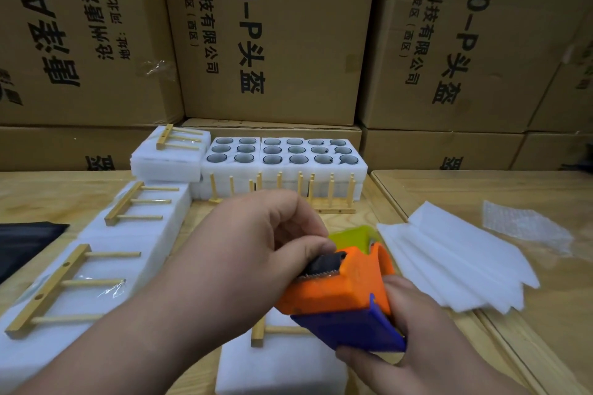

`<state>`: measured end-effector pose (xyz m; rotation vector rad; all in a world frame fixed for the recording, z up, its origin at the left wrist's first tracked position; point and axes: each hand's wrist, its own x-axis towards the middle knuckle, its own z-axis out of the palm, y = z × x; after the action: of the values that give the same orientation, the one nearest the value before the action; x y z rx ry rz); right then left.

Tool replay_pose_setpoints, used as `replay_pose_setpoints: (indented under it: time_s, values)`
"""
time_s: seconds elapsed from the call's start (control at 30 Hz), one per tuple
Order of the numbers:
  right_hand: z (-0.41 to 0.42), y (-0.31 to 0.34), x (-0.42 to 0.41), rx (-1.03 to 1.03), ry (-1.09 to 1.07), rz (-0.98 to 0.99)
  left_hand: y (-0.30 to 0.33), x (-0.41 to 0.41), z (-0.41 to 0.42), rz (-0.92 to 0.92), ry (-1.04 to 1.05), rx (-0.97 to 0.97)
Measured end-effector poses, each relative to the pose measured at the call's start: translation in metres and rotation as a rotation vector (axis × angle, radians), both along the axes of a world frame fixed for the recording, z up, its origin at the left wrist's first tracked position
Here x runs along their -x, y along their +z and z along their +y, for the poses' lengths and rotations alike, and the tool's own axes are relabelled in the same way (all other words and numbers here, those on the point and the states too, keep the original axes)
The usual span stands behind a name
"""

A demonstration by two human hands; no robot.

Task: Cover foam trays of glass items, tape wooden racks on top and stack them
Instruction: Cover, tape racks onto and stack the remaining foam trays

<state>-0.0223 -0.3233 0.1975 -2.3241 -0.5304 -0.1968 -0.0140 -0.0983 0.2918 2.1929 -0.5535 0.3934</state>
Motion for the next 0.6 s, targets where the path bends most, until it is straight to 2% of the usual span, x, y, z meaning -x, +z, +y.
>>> replay_pose_setpoints:
  time_s: [0.17, 0.23, 0.3, 0.4, 0.5, 0.6]
  values:
    - [0.006, 0.026, -0.010, -0.090, 0.102, 0.077, 0.009, -0.023, 0.002, 0.110, 0.081, 0.051]
    - [0.005, 0.042, -0.026, -0.204, 0.089, 0.134, 0.015, -0.042, 0.006, 0.207, 0.128, 0.137]
    - [0.001, 0.057, -0.045, -0.233, 0.076, 0.179, 0.021, -0.058, 0.009, 0.286, 0.160, 0.254]
    - [0.004, 0.065, -0.063, -0.307, 0.110, 0.246, 0.028, -0.072, 0.008, 0.338, 0.187, 0.318]
    - [0.017, 0.058, -0.068, -0.384, -0.040, 0.087, 0.030, -0.074, 0.003, 0.425, 0.169, 0.412]
    - [0.022, 0.047, -0.066, -0.338, -0.113, -0.121, 0.029, -0.070, 0.003, 0.386, 0.154, 0.392]
